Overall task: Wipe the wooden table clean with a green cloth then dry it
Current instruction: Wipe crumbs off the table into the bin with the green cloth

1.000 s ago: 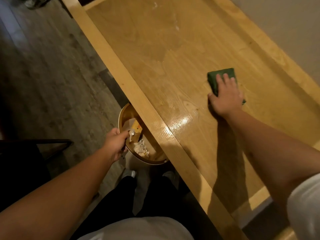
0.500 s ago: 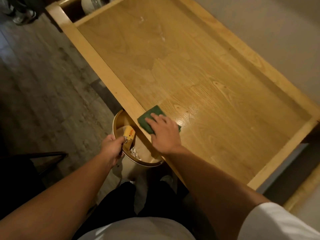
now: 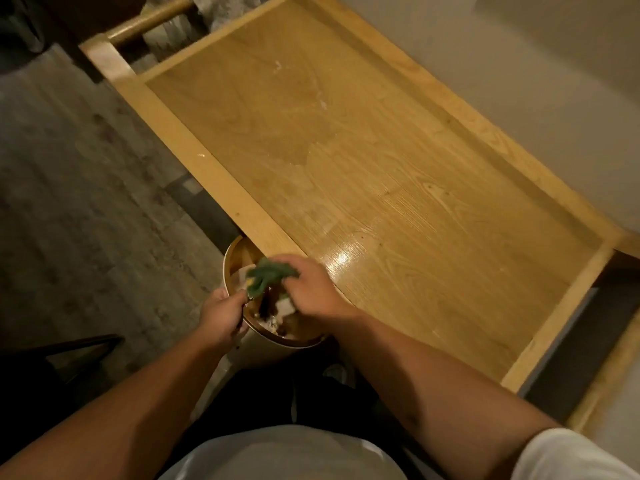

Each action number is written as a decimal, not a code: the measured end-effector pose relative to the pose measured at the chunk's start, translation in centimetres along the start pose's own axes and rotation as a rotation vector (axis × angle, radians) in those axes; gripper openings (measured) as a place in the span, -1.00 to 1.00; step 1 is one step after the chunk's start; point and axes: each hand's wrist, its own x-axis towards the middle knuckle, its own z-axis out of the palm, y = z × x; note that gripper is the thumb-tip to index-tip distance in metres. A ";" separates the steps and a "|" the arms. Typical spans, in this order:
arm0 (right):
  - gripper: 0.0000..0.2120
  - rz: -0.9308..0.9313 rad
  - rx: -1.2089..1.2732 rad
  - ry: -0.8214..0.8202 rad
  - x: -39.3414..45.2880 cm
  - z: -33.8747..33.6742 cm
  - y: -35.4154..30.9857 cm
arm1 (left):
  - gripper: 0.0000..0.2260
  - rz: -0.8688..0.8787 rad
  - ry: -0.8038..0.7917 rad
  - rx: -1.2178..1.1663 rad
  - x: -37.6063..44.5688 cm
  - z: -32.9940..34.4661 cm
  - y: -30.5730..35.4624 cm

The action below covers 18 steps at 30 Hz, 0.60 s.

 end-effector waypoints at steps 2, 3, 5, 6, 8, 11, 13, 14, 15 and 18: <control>-0.57 0.094 0.218 0.204 1.7 -2.9 -2.2 | -0.99 0.001 -0.016 0.015 0.8 -0.6 0.9; -0.58 0.119 0.300 0.304 2.6 -4.7 -3.2 | -0.97 -0.006 -0.024 0.025 1.3 -0.9 1.5; -0.56 0.095 0.254 0.507 4.7 -9.4 -4.7 | -0.93 -0.027 -0.041 0.035 2.6 -1.6 2.4; -0.57 0.061 0.151 0.601 5.9 -12.0 -5.2 | -0.92 -0.031 -0.042 0.036 3.3 -2.0 2.8; -0.60 0.041 0.018 0.788 8.1 -17.5 -5.0 | -0.93 -0.026 -0.050 0.016 4.7 -2.7 3.8; -0.61 0.255 -0.254 0.876 10.4 -23.4 -0.8 | -0.92 -0.009 -0.053 -0.015 5.9 -3.6 5.1; -0.49 0.439 -0.500 0.723 11.5 -25.0 2.7 | -0.85 -0.017 -0.054 -0.042 6.5 -3.7 5.8; -0.40 0.468 -0.575 0.669 12.1 -25.0 3.7 | -0.81 -0.036 -0.058 -0.054 6.7 -3.6 6.1; -0.33 0.465 -0.631 0.645 12.9 -24.9 4.0 | -0.79 -0.052 -0.057 -0.064 7.1 -3.6 6.6; -0.21 0.449 -0.717 0.580 15.0 -24.9 3.2 | -0.77 -0.082 -0.033 -0.059 7.4 -3.4 7.4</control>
